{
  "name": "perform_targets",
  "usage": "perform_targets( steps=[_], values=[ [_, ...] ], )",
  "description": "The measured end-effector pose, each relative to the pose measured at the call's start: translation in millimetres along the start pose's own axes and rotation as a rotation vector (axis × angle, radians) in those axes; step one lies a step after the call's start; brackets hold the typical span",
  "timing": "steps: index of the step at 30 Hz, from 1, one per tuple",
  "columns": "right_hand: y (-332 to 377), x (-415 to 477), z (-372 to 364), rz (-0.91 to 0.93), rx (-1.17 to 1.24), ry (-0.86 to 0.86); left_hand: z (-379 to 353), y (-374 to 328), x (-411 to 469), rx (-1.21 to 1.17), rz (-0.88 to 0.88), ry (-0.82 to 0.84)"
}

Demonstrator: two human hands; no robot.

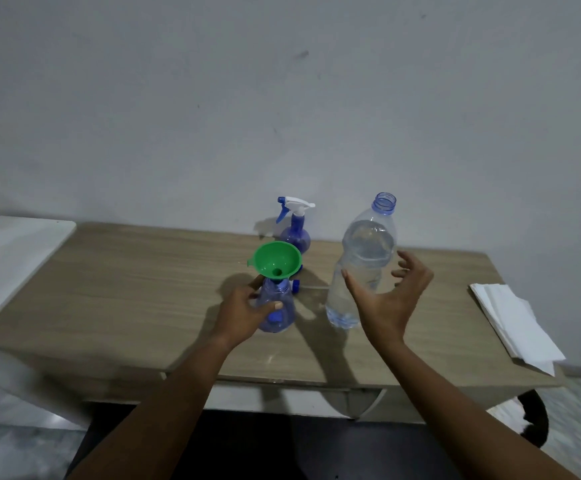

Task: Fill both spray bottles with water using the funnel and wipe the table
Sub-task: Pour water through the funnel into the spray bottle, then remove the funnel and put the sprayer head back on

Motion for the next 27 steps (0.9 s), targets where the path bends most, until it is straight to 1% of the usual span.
perform_targets(
  steps=[2, 3, 5, 9, 11, 12, 15, 18, 27],
  values=[
    [10.8, -12.5, 0.9, 0.073, 0.056, -0.003, -0.5, 0.7, 1.2, -0.006, 0.0, 0.04],
    [16.6, -18.2, -4.7, 0.105, 0.095, 0.049, -0.8, 0.2, 2.0, -0.009, -0.007, 0.057],
    [22.9, -29.4, -28.2, 0.11, 0.163, 0.221, -1.1, -1.7, 2.9, -0.027, -0.012, 0.093],
    [22.6, -53.6, -84.3, -0.092, 0.296, 0.596, 2.8, -0.6, 5.1, -0.014, -0.012, 0.168],
    [27.0, -64.0, -105.0, -0.12, 0.321, 0.761, 5.7, 0.6, 5.8, 0.012, -0.018, 0.207],
    [30.2, -66.4, -112.1, -0.121, 0.339, 0.811, 6.7, 2.2, 6.0, 0.016, -0.019, 0.221],
    [42.2, -67.9, -125.4, -0.131, 0.406, 0.891, 8.6, 3.0, 4.6, -0.01, -0.016, 0.246],
    [49.9, -69.8, -134.7, -0.152, 0.453, 0.931, 8.2, 4.5, 2.5, -0.028, -0.018, 0.275],
    [53.7, -68.6, -137.8, -0.241, 0.5, 0.948, 11.1, 5.8, 0.4, -0.014, -0.024, 0.278]
  ],
)
Point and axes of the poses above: each hand's wrist, its own x-axis towards the middle knuckle, its own z-axis out of the back of the hand, y = z × x, the point moved 9 cm from there along x, towards the middle knuckle, and after that the axes turned 9 degrees about -x, right-handed, at the moved point
